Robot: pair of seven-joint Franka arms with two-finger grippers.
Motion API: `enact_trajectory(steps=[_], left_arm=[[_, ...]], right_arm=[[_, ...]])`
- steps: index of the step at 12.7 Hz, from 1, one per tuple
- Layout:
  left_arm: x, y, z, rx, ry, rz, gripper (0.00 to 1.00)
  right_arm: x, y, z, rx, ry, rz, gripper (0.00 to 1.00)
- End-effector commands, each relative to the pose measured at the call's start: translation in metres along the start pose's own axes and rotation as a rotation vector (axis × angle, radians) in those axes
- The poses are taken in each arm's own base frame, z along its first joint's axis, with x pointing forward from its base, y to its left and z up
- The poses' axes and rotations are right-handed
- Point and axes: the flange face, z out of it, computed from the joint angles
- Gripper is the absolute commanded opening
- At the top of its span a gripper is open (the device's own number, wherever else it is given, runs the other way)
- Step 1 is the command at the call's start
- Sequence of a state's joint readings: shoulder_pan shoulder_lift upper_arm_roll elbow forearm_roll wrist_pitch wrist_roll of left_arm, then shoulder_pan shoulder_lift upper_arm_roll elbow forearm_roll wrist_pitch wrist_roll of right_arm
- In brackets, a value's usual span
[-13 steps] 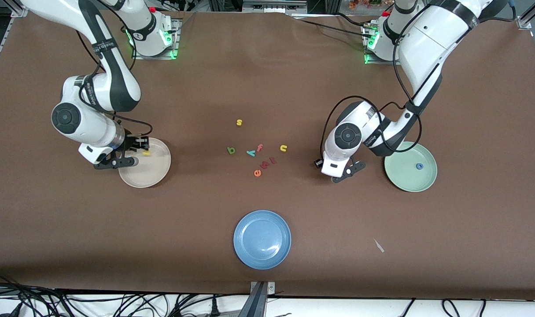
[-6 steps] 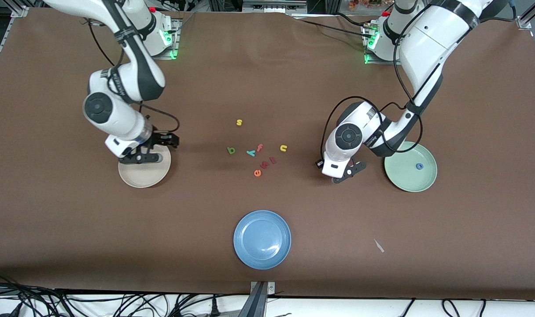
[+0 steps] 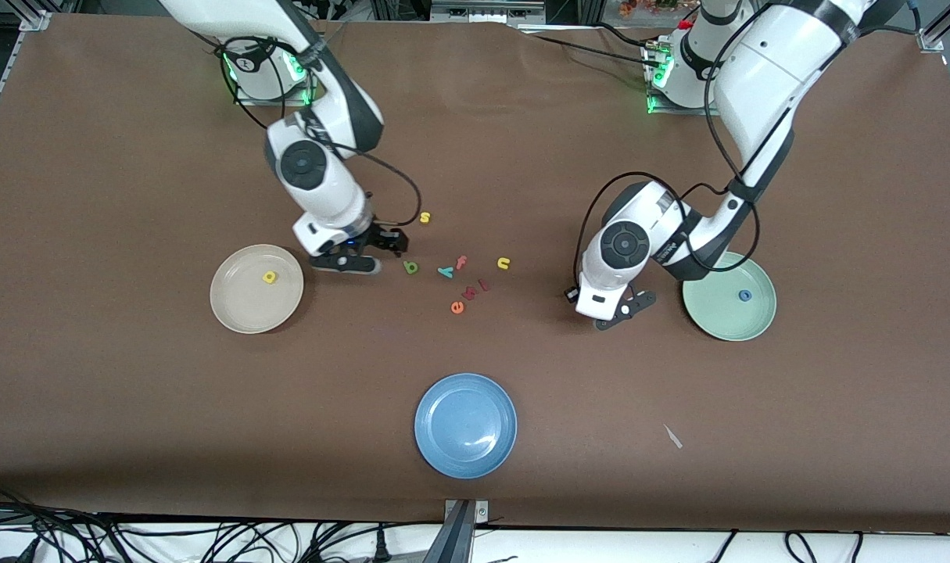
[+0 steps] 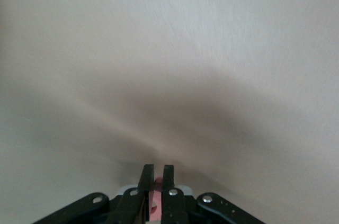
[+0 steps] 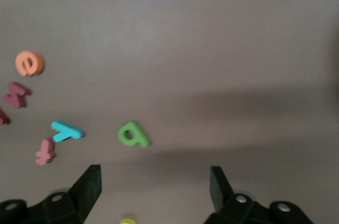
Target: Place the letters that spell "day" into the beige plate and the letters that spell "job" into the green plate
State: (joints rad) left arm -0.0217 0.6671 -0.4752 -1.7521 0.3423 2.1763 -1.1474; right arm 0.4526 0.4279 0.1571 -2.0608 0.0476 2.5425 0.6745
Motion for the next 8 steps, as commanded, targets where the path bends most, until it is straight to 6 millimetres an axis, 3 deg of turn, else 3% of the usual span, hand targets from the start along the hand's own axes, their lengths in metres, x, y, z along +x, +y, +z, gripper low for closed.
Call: enact_trajectory(steps=[1, 2, 4, 6, 7, 8], left_arm=[[0.04, -0.044, -0.074, 0.01, -0.063, 0.087, 0.0], [0.058, -0.072, -0.085, 0.038, -0.086, 0.134, 0.0], [0.099, -0.133, -0.083, 0.079, -0.153, 0.253, 0.0], [0.145, -0.2, -0.062, 0.07, -0.19, 0.343, 0.0], [0.161, -0.223, -0.043, 0.095, -0.197, 0.381, 0.0], [0.17, -0.229, -0.021, 0.107, -0.192, 0.397, 0.0]], right_arm=[[-0.009, -0.024, 0.04, 0.005, 0.034, 0.012, 0.91], [-0.013, -0.024, 0.05, -0.012, 0.039, 0.016, 0.91], [-0.011, -0.022, 0.051, -0.025, 0.051, 0.008, 0.91], [-0.007, -0.022, 0.049, -0.024, 0.057, 0.008, 0.9], [-0.004, -0.019, 0.051, -0.033, 0.063, 0.004, 0.9], [0.0, -0.017, 0.052, -0.042, 0.074, -0.009, 0.89]])
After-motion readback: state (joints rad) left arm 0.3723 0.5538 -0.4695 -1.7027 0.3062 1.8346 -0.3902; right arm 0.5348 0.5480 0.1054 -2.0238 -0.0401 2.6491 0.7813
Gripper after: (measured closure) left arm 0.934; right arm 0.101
